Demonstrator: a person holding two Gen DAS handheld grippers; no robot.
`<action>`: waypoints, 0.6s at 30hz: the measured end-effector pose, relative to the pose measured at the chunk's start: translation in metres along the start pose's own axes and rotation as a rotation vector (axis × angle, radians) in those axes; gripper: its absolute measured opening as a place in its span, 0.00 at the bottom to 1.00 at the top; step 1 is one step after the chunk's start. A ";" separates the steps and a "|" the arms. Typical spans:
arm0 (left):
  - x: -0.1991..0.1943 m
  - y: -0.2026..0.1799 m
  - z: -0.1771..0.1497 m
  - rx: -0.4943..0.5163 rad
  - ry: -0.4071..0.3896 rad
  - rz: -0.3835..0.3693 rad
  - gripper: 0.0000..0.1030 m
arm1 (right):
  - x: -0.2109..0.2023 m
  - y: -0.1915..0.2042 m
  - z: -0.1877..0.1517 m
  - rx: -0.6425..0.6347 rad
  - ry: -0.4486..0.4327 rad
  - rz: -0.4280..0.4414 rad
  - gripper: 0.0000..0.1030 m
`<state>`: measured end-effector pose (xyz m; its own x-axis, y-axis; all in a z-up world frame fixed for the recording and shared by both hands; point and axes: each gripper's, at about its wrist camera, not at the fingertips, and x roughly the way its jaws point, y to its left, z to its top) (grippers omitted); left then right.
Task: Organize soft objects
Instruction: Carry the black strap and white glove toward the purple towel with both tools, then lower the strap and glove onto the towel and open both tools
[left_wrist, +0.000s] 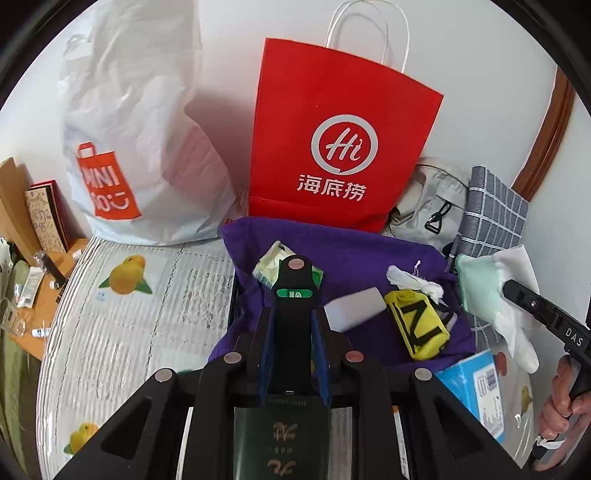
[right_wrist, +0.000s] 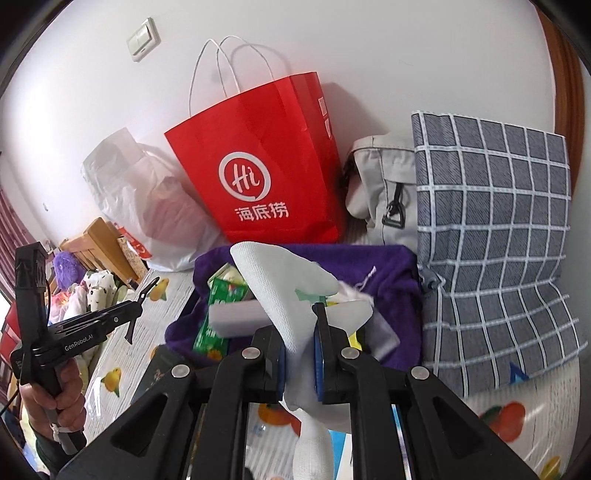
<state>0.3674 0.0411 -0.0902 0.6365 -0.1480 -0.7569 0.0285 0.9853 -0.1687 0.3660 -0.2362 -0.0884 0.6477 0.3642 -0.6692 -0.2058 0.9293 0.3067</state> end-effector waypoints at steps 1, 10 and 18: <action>0.005 0.000 0.001 0.000 0.006 0.003 0.19 | 0.005 -0.001 0.001 0.002 0.002 0.001 0.12; 0.046 0.011 0.012 -0.044 0.038 -0.013 0.19 | 0.051 -0.016 -0.001 0.018 0.069 0.007 0.12; 0.071 0.015 0.012 -0.051 0.072 -0.016 0.19 | 0.080 -0.025 0.011 -0.015 0.064 -0.117 0.12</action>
<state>0.4224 0.0465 -0.1388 0.5793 -0.1713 -0.7969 -0.0023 0.9773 -0.2117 0.4312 -0.2306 -0.1421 0.6201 0.2557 -0.7417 -0.1424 0.9664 0.2141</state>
